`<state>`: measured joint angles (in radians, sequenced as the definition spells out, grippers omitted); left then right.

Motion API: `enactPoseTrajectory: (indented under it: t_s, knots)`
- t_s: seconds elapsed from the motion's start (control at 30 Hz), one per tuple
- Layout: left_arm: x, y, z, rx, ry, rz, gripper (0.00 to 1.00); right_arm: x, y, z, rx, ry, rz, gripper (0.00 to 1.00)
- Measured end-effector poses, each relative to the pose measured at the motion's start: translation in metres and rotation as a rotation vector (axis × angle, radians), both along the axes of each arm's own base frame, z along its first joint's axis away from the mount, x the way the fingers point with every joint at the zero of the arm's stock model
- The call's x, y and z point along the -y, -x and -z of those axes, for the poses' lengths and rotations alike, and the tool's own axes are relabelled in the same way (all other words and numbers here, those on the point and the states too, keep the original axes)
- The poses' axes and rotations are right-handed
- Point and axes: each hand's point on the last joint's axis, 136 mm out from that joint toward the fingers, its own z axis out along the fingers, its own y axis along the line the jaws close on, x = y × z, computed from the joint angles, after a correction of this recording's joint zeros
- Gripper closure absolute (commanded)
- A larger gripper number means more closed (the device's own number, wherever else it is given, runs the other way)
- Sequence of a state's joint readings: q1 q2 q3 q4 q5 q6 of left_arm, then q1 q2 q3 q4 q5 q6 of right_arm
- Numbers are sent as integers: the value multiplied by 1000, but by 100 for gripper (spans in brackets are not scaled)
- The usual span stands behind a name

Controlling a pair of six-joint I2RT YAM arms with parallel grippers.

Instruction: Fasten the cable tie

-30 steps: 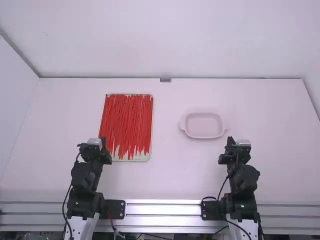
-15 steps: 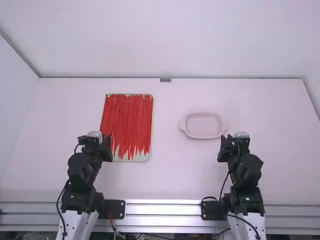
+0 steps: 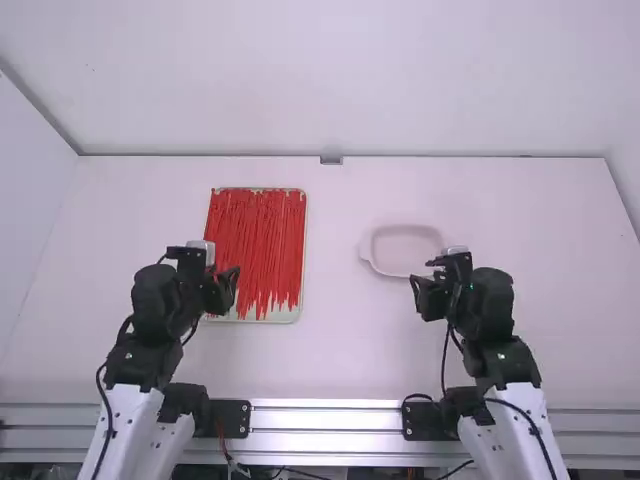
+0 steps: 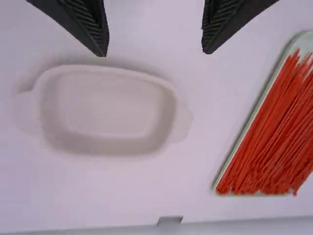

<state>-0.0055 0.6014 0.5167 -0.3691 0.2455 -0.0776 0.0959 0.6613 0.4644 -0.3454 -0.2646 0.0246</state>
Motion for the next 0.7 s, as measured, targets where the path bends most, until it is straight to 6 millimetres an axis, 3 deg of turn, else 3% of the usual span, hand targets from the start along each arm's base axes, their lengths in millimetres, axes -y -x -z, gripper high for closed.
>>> enactPoseTrajectory:
  t_s: [0.27,0.5,0.7]
  knots:
    - [-8,-14,-21,-118,-27,-41,27,-25,-7,-10,-113,-2,-49,28]
    - [-7,-18,-17,-257,-10,-44,17,-38,-25,-23,-143,2,-66,17]
    - [4,-27,-22,-340,77,-36,8,-48,-31,-17,-220,34,-112,9]
